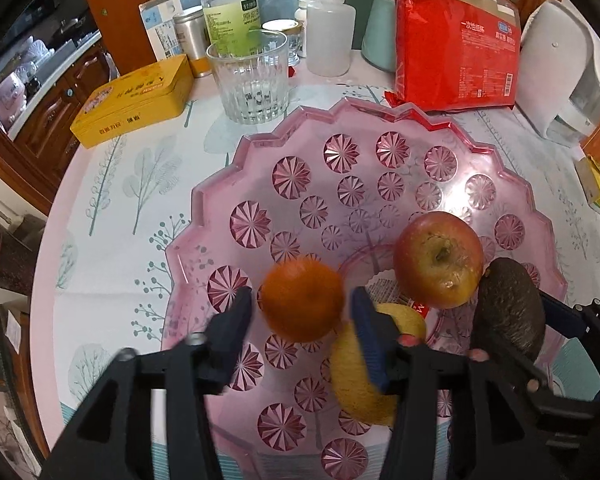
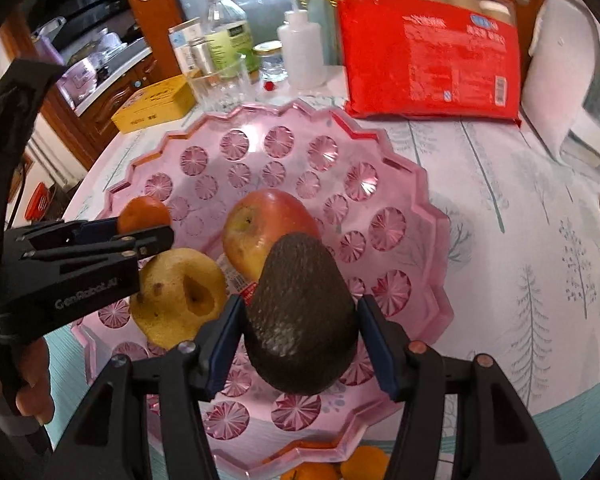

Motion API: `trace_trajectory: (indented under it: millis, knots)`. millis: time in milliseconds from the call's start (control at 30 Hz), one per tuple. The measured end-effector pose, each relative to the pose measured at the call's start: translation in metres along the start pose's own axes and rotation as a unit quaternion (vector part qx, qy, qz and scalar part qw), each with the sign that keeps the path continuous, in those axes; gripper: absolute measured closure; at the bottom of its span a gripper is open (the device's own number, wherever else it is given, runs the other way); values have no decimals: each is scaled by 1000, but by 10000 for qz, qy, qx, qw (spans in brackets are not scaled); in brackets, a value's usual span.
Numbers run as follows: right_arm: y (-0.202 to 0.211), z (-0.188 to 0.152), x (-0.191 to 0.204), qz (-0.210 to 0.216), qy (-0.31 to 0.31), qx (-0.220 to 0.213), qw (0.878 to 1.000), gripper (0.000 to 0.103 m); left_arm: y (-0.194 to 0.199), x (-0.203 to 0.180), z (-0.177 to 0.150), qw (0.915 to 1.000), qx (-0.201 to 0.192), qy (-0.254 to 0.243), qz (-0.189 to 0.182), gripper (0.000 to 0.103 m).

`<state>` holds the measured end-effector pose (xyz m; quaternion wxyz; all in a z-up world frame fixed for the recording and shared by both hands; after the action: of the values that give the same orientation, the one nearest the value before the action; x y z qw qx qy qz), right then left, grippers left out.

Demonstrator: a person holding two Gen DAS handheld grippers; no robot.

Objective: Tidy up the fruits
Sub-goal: 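Carry the tangerine and avocado over the pink bowl and lower them in, then open both grippers and withdraw them from the bowl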

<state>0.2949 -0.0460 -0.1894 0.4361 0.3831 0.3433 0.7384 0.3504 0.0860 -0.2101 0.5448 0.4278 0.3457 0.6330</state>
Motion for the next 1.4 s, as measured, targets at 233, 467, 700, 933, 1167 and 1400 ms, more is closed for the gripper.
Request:
trace_trajectory:
  millis: [233,467,700,933,1167,1400]
  knots:
    - [2,-3,11,13,182,14,9998,36,13,-6,0,9997,-152,50,-163,17]
    - [14,-4,13,92,202,-94,9997,35,22,-5,-6,9993,-66,206,-305,14]
    - [28,-3,12,159,85,-202,9996,35,36,0,-13,9992,-100,288,-271,14]
    - [39,-8,16,148,124,-248,9995,35,52,6,-24,9990,-154,337,-249,14]
    - [51,-13,22,177,181,-276,9993,35,72,9,-38,9989,-237,341,-221,14]
    - [67,-22,31,259,244,-280,9990,35,96,16,-52,9985,-342,383,-195,14]
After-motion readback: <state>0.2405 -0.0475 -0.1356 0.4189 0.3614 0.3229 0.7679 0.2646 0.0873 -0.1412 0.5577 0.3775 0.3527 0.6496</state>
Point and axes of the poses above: each gripper's, at about its wrist camera, not at the fingertips, and y roughly against the way its jaws point, x to its left, z to its top, the point moved 6 cm from there along -y, roughly the way its jaws point, and after that the axes turned 10 degrees about z, right-handed, at the moved point
